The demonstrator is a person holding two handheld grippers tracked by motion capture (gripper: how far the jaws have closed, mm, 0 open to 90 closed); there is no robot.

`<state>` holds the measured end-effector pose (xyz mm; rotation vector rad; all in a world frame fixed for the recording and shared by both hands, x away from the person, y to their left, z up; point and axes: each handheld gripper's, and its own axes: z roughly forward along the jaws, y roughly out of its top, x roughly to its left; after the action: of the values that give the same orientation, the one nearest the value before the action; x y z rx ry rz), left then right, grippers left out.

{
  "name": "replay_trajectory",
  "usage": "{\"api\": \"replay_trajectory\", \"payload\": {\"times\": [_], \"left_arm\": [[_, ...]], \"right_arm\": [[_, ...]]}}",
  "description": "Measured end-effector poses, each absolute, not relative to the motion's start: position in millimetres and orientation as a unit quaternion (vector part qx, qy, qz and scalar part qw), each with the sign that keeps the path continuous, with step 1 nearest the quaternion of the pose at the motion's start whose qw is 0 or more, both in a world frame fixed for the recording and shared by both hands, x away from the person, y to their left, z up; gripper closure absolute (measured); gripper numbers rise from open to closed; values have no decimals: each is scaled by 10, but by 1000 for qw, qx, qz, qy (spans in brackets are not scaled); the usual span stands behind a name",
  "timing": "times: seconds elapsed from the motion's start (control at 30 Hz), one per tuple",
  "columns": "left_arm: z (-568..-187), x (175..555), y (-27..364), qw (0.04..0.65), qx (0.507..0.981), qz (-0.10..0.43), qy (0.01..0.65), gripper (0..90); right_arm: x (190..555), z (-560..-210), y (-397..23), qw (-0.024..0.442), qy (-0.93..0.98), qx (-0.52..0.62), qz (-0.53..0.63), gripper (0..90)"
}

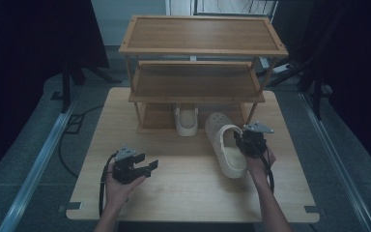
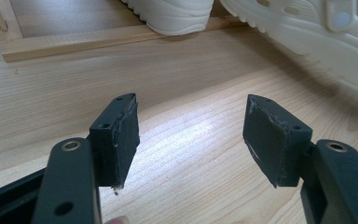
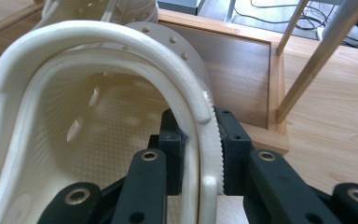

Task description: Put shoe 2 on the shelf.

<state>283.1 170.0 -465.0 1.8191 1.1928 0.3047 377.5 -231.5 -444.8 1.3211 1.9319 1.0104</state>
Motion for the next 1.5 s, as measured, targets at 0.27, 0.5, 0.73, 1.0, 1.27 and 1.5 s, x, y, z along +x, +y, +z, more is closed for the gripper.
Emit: {"api": "replay_trajectory", "payload": {"times": [0.27,0.5,0.73,1.0,1.27,1.5], "left_arm": [[-4645,2815,1732,458,733,124,487,362],[-4656,2813,1739,456,733,124,489,362],[-4657,2811,1743,455,733,124,490,362],[-4651,2805,1750,456,732,125,490,363],[-4656,2806,1757,455,732,125,491,363],[-4676,2818,1809,454,729,124,496,364]], "right_arm": [[3953,-4472,-2256,302,716,504,376,753],[4124,-4473,-2208,295,711,511,383,750],[4226,-4450,-2161,311,707,513,375,748],[4308,-4457,-2062,317,701,515,379,748],[4430,-4463,-1960,327,694,514,383,746],[4591,-4529,-1864,332,685,524,382,744]]}}
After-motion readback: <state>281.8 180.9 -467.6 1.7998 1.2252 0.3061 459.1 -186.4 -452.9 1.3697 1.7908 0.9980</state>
